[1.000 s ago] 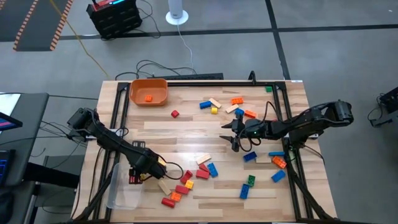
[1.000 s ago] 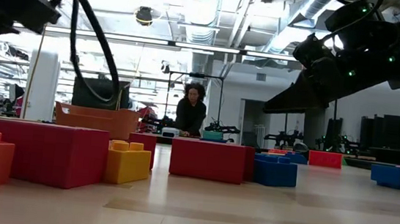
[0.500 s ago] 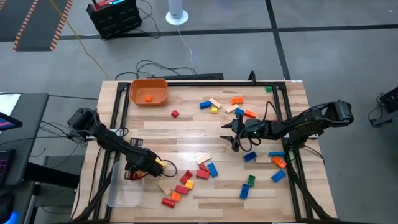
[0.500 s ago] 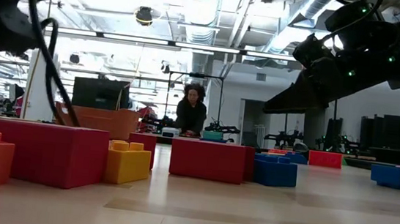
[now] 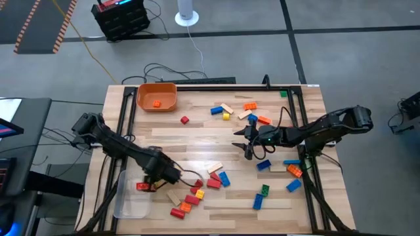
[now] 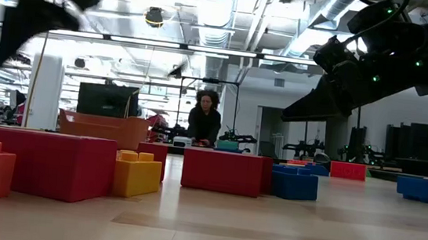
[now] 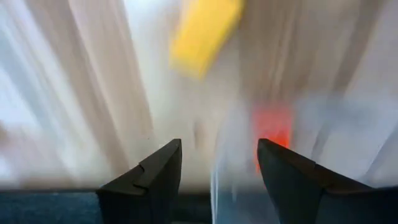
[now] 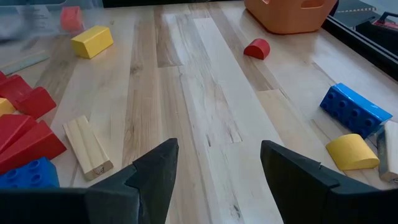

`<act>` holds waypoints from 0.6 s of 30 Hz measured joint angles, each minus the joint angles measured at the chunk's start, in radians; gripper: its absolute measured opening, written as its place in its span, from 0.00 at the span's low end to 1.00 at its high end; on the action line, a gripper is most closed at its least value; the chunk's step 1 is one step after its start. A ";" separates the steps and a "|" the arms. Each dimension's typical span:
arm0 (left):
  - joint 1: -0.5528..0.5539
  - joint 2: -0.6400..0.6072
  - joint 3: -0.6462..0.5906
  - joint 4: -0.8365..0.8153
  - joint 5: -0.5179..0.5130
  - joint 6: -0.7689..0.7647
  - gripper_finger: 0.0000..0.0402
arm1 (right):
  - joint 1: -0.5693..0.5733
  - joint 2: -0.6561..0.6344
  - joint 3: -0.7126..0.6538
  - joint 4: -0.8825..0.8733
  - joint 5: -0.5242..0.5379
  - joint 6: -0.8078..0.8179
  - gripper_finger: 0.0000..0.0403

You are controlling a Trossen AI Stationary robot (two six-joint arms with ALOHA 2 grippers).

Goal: Sort blocks by size
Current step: Put the large yellow block into the transparent bin

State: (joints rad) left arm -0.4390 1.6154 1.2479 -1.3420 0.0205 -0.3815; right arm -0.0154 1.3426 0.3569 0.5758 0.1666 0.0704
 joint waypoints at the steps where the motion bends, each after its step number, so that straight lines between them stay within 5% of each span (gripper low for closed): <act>1: 0.011 0.000 0.008 0.047 -0.011 0.021 0.51 | 0.000 0.000 0.000 0.000 0.000 0.000 0.64; 7: 0.071 0.061 0.010 0.220 -0.109 0.117 0.51 | 0.000 0.000 0.000 -0.001 0.000 0.000 0.64; 18: 0.093 0.138 0.025 0.181 -0.110 0.223 0.64 | 0.000 0.000 0.000 -0.012 0.000 -0.001 0.64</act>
State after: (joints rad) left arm -0.3457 1.7536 1.2724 -1.1605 -0.0898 -0.1581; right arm -0.0154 1.3426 0.3569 0.5640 0.1665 0.0696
